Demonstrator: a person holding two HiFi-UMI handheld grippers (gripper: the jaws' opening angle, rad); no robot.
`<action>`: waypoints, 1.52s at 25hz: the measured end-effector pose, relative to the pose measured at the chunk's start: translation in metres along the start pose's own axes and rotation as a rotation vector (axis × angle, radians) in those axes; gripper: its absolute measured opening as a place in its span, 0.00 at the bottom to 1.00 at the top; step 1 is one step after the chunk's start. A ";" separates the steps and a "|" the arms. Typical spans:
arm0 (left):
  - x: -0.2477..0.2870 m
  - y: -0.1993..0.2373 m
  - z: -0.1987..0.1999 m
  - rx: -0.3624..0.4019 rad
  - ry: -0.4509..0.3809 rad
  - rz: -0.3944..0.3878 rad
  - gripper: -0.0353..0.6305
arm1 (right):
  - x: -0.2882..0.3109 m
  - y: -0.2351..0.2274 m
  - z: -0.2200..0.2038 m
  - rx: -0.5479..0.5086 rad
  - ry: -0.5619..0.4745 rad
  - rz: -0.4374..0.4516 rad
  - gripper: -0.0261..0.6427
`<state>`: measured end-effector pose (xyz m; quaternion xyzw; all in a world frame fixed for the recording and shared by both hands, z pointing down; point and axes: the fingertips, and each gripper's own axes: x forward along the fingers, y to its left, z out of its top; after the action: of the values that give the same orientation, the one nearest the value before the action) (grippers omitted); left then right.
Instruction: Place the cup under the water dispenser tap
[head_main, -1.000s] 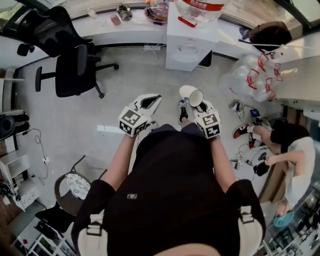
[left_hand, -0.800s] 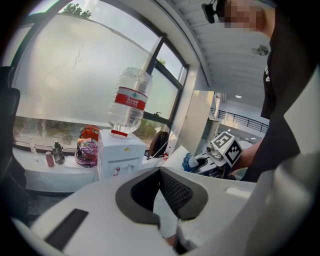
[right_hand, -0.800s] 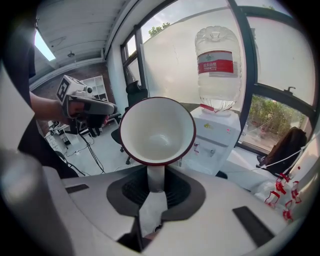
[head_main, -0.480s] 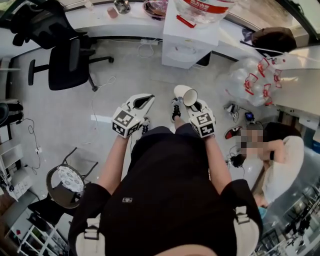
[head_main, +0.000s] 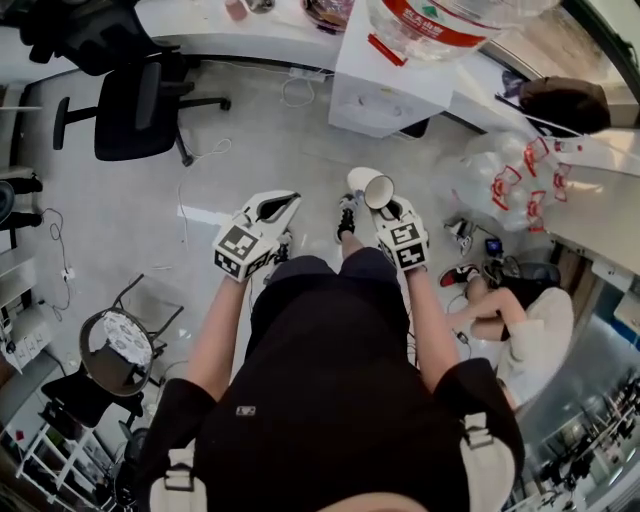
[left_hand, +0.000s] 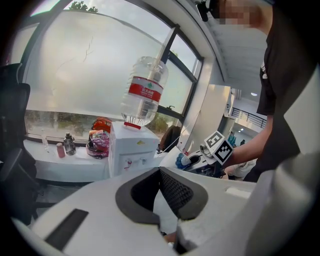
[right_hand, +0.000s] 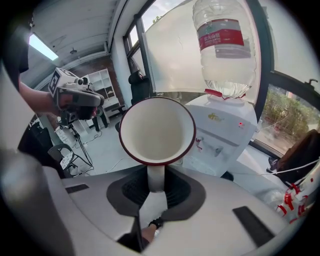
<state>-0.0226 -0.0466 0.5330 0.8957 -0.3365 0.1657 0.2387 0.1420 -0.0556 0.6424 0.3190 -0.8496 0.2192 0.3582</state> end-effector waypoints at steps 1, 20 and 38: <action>0.001 0.001 0.000 -0.008 0.004 0.007 0.05 | 0.003 -0.004 -0.002 -0.007 0.016 0.006 0.10; 0.025 0.027 0.008 -0.097 0.013 0.141 0.05 | 0.082 -0.081 -0.029 -0.116 0.203 0.104 0.10; 0.014 0.055 -0.022 -0.250 0.031 0.275 0.05 | 0.210 -0.142 -0.063 -0.042 0.306 0.005 0.10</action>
<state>-0.0527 -0.0780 0.5752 0.8018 -0.4702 0.1676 0.3284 0.1577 -0.1976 0.8608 0.2723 -0.7903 0.2482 0.4896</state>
